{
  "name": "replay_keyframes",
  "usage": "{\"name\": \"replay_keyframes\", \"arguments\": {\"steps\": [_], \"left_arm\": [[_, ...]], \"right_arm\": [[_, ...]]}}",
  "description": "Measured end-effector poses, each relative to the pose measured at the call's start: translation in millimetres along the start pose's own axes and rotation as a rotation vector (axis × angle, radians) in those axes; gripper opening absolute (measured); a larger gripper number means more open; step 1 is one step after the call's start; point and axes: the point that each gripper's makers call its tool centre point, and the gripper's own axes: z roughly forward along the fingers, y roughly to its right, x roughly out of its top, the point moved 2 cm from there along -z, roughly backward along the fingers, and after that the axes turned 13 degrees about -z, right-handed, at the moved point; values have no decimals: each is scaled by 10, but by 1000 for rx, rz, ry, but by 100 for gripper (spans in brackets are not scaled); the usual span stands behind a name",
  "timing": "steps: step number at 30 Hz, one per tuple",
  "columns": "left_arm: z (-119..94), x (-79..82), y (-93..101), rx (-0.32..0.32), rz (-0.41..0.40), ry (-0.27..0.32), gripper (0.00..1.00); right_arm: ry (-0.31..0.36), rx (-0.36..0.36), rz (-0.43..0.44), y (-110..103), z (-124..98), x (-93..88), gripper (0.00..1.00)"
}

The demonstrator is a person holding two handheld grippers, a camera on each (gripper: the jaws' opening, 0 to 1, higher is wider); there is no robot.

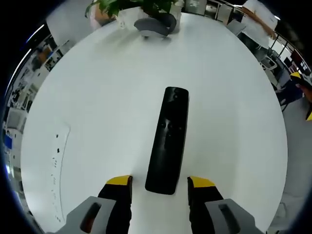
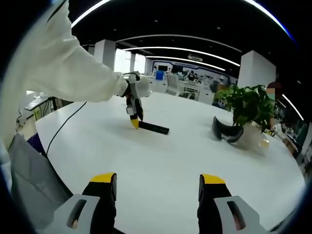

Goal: Press the specified remote control buttons in sequence, fully releasing each button before pressing the next.

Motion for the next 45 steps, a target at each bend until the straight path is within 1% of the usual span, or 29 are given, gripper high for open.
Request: {"name": "replay_keyframes", "arguments": {"steps": [6, 11, 13, 17, 20, 24, 27, 32, 39, 42, 45], "left_arm": [[8, 5, 0, 5, 4, -27, 46], [9, 5, -1, 4, 7, -30, 45], [8, 2, 46, 3, 25, -32, 40], [12, -8, 155, 4, 67, -54, 29], [8, -16, 171, 6, 64, -48, 23], [3, -33, 180, 21, 39, -12, 23], [6, -32, 189, 26, 5, -2, 23], [21, -30, 236, 40, -3, -29, 23], [45, -66, 271, 51, -29, -39, 22], [43, -92, 356, 53, -19, -54, 22], [41, -126, 453, 58, -2, -81, 23]], "right_arm": [[2, 7, 2, -14, -3, 1, 66], [-3, 12, -7, -26, 4, -2, 65], [-6, 12, -8, -25, 6, -6, 65], [-4, 7, -5, -14, 4, -3, 65], [0, 6, -3, -8, 1, 1, 64], [3, 4, 2, 2, -3, 2, 63], [8, 4, 0, 1, -4, 11, 63], [14, 8, 12, 7, -5, 14, 63], [23, 10, 25, 14, -7, 23, 63], [31, 8, 23, 17, -12, 36, 63], [30, 9, 23, 17, -10, 36, 63]]}}
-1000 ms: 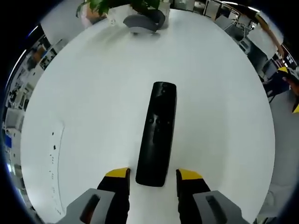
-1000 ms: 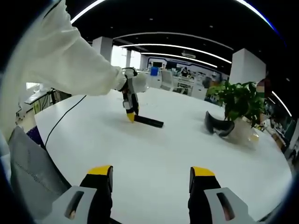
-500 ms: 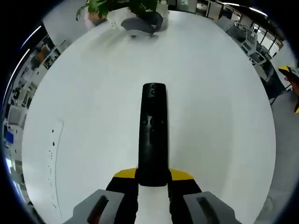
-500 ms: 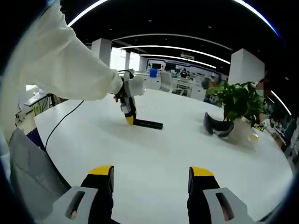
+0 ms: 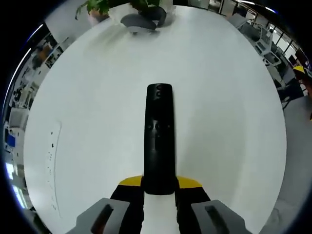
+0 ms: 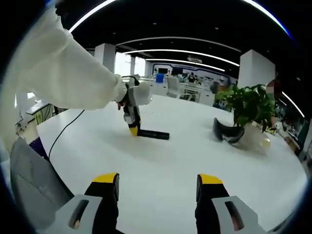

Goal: Press the specified remote control buttons in sequence, fully releasing each button before pressing the next.

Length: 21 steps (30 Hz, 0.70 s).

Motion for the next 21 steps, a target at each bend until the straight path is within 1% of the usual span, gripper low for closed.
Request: {"name": "replay_keyframes", "arguments": {"steps": [3, 8, 14, 21], "left_arm": [[-9, -35, 101, 5, 3, -13, 23], [-19, -100, 224, 3, 1, -9, 23], [-25, -152, 351, 7, -21, -10, 23], [-37, -234, 577, 17, 1, -52, 23]], "right_arm": [[8, -3, 5, 9, -7, 8, 62], [17, -4, 4, 10, -18, 23, 62], [20, 4, 7, -2, -15, 25, 61], [26, 9, 11, 0, -27, 37, 59]]}}
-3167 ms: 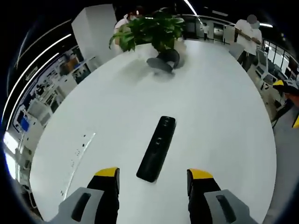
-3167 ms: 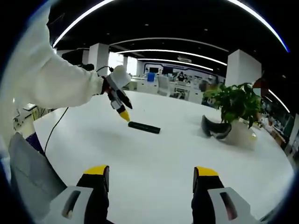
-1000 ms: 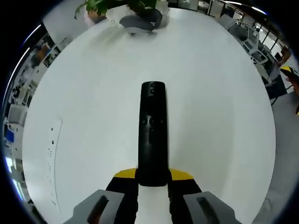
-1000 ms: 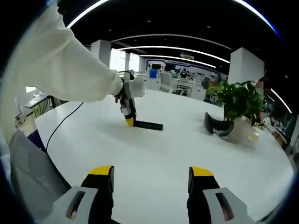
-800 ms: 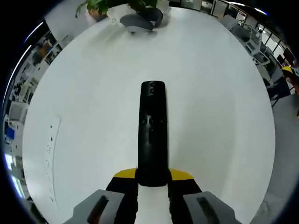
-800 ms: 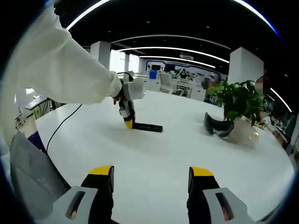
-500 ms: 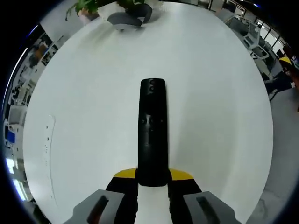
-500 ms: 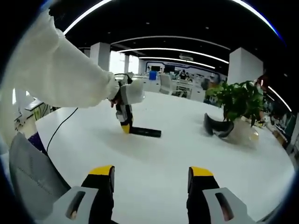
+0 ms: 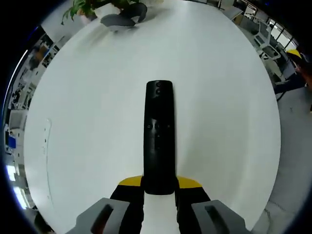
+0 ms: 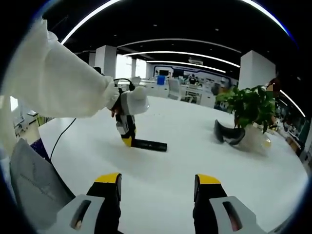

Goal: Press the specified remote control buttons in sequence, fully releasing each button before pressing the next.

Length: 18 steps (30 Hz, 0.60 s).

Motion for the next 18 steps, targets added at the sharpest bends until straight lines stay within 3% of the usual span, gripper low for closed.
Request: {"name": "replay_keyframes", "arguments": {"steps": [5, 18], "left_arm": [[-9, -55, 137, -2, 27, -13, 23], [-31, -177, 419, 3, 2, -17, 23]], "right_arm": [[6, 1, 2, -1, -11, 12, 58], [21, 43, 14, -62, -12, 34, 56]]}}
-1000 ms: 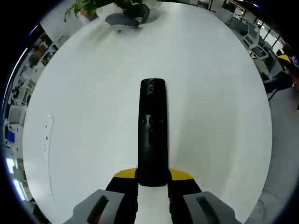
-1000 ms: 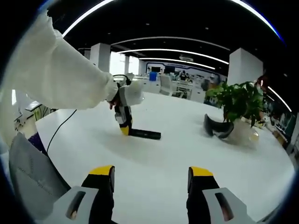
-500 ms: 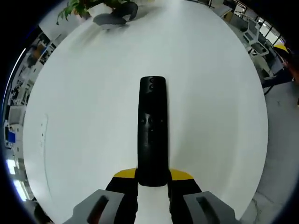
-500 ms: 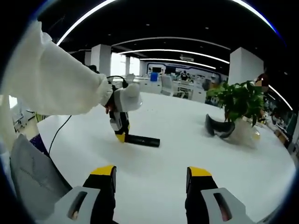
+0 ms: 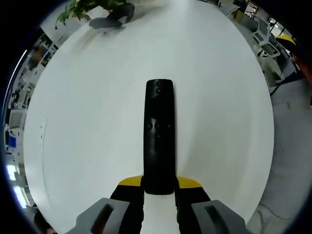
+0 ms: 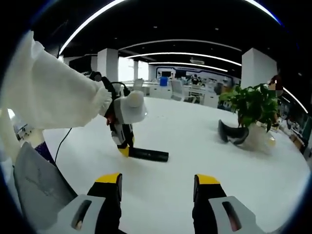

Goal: Press the specified remote control buttons in sequence, fully releasing each button before pressing the next.

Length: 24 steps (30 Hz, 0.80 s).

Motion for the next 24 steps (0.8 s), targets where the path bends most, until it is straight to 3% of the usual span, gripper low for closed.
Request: {"name": "replay_keyframes", "arguments": {"steps": [8, 24], "left_arm": [[-8, -84, 241, 6, 53, -24, 23], [-23, -193, 527, 8, 60, -23, 23]], "right_arm": [[8, 13, 14, -8, -9, 6, 52], [18, 36, 33, -31, -17, 19, 44]]}}
